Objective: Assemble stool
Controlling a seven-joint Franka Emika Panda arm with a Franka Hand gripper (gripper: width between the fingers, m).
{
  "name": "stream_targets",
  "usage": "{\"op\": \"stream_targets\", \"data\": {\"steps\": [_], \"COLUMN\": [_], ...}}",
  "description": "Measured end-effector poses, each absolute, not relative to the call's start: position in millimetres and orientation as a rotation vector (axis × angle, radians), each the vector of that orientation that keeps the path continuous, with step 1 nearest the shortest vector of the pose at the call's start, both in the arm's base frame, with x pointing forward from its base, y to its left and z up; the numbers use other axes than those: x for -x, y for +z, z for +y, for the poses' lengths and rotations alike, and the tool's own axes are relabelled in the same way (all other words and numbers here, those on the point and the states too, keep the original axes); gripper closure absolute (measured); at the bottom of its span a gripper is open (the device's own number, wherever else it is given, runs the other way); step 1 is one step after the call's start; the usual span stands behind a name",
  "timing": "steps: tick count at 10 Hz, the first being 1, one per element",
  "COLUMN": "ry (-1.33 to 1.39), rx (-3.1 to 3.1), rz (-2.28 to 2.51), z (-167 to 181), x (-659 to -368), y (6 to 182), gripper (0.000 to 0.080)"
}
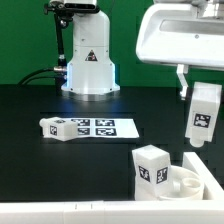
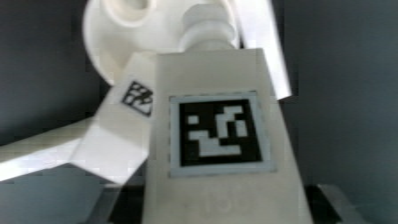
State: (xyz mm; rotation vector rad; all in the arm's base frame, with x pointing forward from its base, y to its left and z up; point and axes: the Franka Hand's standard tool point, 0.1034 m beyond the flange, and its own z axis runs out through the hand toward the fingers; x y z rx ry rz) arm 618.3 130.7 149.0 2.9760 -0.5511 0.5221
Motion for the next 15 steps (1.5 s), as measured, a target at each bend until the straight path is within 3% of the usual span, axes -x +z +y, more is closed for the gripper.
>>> {"op": "stream_targets", "data": {"steps": [4, 7, 13, 15], "ry": [0.683, 0.708, 0.809, 0.799], "rx": [-3.004, -3.020, -3.023, -3.016], "rz": [-0.290, -0.298, -0.255, -0.233], "z": [120, 123, 127, 120], "x": [-644, -646, -642, -642], "y": [148.2, 144.5, 110.8, 107.4], "gripper": [0.0465, 0.0465, 0.0465, 0.0465]}}
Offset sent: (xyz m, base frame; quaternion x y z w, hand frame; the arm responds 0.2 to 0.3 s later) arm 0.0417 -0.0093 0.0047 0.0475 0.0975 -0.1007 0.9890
